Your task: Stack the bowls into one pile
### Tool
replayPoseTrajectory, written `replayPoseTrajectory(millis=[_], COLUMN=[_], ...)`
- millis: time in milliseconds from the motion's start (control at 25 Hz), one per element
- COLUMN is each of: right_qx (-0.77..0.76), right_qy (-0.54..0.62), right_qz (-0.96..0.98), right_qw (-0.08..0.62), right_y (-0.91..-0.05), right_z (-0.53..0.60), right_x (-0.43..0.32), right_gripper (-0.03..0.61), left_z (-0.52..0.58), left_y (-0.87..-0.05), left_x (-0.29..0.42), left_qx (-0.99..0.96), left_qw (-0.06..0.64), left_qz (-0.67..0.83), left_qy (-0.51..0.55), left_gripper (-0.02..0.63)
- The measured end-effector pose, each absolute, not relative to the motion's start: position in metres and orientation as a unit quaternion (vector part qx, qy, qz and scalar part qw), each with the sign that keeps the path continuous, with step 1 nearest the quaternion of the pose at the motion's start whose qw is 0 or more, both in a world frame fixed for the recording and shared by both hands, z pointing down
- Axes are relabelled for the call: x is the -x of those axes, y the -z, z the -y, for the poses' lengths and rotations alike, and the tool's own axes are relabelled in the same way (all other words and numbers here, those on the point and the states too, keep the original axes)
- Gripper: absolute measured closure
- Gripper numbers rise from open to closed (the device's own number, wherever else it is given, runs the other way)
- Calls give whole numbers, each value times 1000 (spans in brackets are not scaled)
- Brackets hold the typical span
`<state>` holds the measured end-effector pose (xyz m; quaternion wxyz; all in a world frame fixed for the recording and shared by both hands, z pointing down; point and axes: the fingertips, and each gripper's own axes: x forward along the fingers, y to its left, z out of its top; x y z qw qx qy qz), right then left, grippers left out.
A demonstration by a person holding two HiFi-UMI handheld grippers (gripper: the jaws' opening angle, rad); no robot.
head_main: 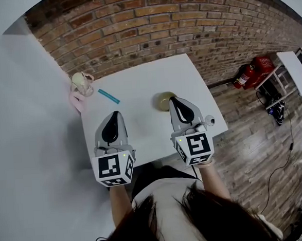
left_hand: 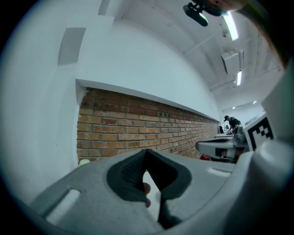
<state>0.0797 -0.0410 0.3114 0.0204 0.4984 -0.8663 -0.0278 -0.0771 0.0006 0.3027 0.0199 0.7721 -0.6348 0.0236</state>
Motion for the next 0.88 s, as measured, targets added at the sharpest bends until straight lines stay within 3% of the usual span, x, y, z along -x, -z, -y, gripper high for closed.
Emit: replayPoseTrajectory(millis=[880], right_qx=[-483], right_qy=[35], right_qz=[875], right_qw=[-3], right_y=[-299], right_z=[8], right_x=[-107], right_gripper=[575], left_z=[-36], left_y=[-296], left_x=[49], left_qx=[-758], left_qw=[6], left_qz=[652], left_qy=[-28], left_gripper=[614])
